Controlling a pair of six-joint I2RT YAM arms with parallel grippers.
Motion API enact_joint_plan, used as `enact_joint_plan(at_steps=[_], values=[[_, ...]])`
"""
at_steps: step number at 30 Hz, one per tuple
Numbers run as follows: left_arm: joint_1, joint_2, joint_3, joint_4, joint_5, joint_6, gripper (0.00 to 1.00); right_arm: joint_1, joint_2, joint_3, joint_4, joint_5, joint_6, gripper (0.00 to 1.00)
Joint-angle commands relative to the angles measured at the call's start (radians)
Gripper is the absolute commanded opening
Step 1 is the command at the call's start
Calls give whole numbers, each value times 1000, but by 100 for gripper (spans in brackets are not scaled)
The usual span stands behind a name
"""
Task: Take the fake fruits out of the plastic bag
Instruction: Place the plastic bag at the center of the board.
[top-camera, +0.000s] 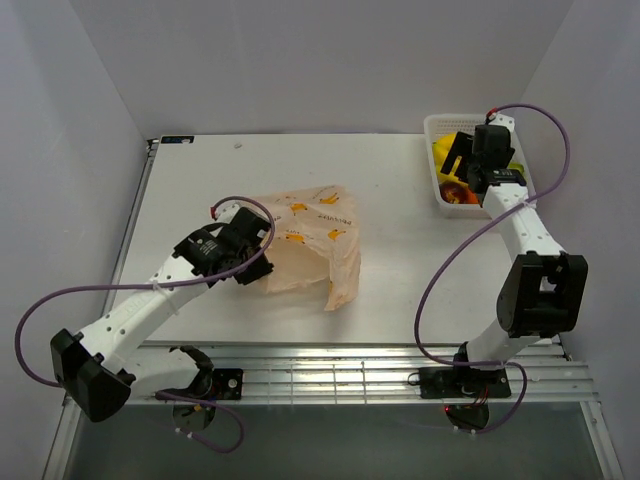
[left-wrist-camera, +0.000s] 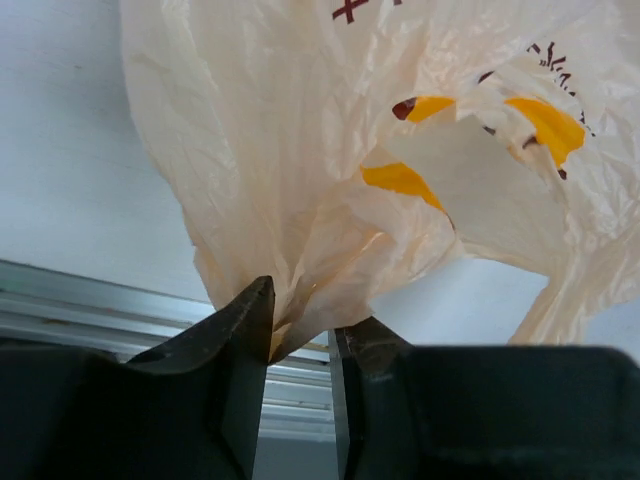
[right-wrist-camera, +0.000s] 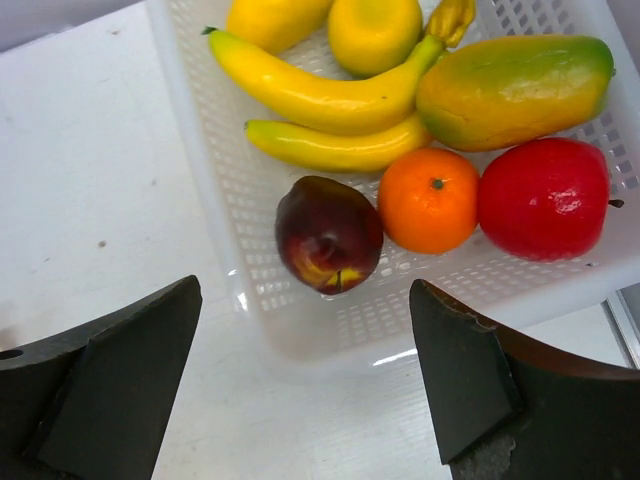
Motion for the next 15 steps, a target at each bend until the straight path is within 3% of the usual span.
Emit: enact_joint_plan(at_steps=[1,3,4,6,9,15], values=[[13,22,98,-261,-134,-123,41,11,-110,-24,69,-105,-17,90],[22,20,121,-338,-171,-178,50,16,-144,-27,48,-129,-37,90],[26,14,132,-364,-171,-192,75,16,-156,-30,23,-128,-42,90],[37,-25,132,-365,-126,-188,94,17,-194,-39,0,-123,-59,90],[39,-58,173,-359,-86,-165,98,19,-239,-34,-58,-164,-83,90],[39,-147,317,-213,-30,63,98,19,-334,-65,-91,-354,-83,90]])
